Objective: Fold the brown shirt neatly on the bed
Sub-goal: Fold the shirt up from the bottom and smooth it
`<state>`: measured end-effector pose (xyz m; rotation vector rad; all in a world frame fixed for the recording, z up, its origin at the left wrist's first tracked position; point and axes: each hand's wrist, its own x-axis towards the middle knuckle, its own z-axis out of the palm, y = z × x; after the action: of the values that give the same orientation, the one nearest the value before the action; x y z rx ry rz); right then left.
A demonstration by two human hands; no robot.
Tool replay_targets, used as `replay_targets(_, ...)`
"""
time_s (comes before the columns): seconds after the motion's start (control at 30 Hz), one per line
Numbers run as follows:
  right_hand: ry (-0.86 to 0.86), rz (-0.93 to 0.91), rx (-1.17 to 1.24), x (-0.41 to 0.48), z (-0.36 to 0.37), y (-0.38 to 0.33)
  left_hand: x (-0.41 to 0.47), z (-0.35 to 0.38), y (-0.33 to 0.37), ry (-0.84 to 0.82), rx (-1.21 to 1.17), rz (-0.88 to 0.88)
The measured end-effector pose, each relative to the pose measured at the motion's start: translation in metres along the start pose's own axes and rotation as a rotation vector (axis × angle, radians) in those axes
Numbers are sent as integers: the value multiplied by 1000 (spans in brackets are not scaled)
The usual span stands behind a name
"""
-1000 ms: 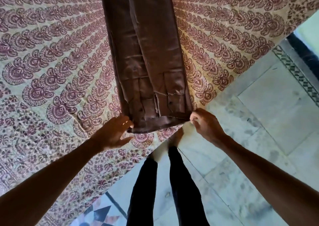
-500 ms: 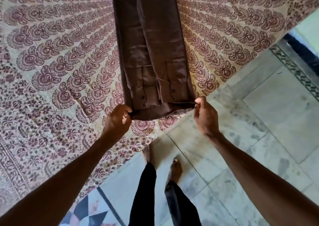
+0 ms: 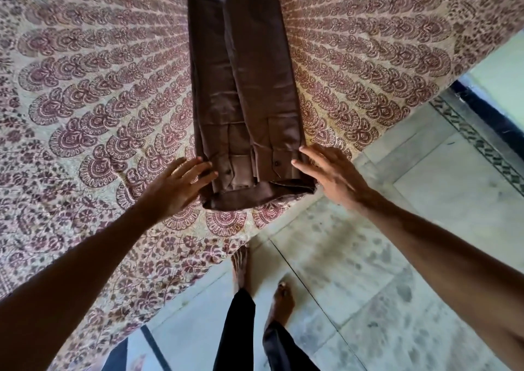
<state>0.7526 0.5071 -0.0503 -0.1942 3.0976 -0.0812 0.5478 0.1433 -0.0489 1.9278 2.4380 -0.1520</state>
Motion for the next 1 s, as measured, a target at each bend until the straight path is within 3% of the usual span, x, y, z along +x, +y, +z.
replay_targets(0.13,-91,-180,-64,19,3,7,16,2,-10,-109,31,113)
replay_targets(0.3,68,-145,121,26,6,3,31,5,-6,-32,-105,88)
replay_targets(0.4,115,29,368,32,-1,1,33,-3,-3,24,-397,-59)
replay_targets(0.47,101,181,585,43,-17,-2,45,-28,-3,60,-672,-244)
replay_targets(0.53,203,285,783,66,-41,-3,69,-52,-15,141,-850,-439)
replay_targets(0.67,448,528,1005,143,-76,19,129,-79,-72,367,-1255,-757)
replay_targets(0.77,509,776,1084,220,-79,51,178,-80,-123,476,-1511,-942)
replay_targets(0.87,486,921,1037,285,-67,83,221,-58,-173,448,-1482,-1044)
replay_targets(1.0,404,956,881,343,-47,112,259,-24,-230,252,-1327,-1123)
